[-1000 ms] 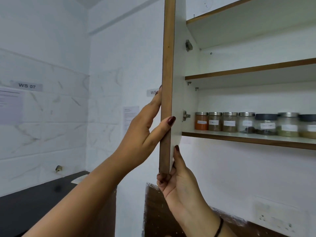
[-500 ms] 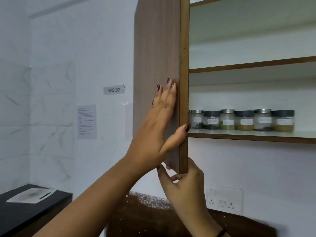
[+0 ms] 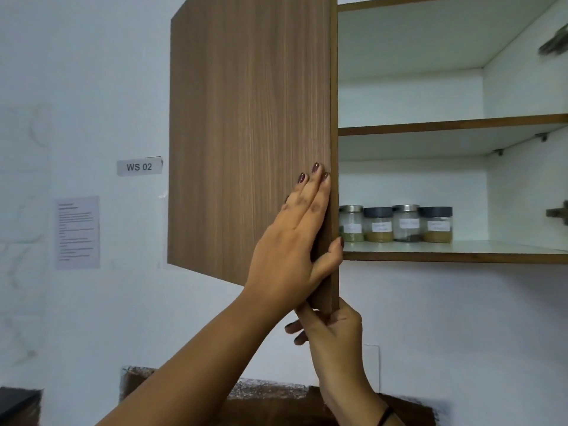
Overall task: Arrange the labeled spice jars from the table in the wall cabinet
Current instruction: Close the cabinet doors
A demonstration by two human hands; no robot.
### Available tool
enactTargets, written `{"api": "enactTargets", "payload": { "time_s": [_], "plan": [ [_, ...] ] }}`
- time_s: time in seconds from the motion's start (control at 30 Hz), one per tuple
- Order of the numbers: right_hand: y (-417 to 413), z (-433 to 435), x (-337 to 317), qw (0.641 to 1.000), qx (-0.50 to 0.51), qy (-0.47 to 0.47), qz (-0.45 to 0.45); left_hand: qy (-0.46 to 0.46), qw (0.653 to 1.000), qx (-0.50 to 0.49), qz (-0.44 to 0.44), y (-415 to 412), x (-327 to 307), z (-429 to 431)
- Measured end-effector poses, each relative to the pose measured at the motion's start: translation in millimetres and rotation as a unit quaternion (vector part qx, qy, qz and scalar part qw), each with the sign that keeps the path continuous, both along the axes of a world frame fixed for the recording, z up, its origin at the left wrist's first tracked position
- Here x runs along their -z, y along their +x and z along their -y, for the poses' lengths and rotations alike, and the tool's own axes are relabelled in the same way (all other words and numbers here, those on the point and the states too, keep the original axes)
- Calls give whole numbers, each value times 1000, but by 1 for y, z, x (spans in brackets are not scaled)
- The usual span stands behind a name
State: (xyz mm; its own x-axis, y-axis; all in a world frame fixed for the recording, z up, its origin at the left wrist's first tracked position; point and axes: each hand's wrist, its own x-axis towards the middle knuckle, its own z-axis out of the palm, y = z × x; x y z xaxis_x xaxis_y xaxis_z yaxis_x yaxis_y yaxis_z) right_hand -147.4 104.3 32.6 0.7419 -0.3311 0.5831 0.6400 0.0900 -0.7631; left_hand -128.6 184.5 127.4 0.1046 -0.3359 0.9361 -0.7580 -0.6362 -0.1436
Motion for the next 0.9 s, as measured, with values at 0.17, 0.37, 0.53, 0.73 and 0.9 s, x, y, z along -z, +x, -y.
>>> {"api": "enactTargets", "payload": {
  "time_s": [0.17,0.37,0.53,0.73,0.9],
  "plan": [
    [24,21,5,994,-42,88,-54,-10,1000,-16,-7,26,3,36],
    [54,44,3,996,-33,70,-49,-11,998,-67,-3,56,6,70],
    [72,56,1,994,-36,79,-71,-4,994,-110,-7,75,6,90],
    [86,71,-4,993,-42,52,-98,12,989,-148,-14,96,4,105],
    [94,78,-7,989,-15,44,-139,11,986,-165,-30,111,3,117]
  ]
}}
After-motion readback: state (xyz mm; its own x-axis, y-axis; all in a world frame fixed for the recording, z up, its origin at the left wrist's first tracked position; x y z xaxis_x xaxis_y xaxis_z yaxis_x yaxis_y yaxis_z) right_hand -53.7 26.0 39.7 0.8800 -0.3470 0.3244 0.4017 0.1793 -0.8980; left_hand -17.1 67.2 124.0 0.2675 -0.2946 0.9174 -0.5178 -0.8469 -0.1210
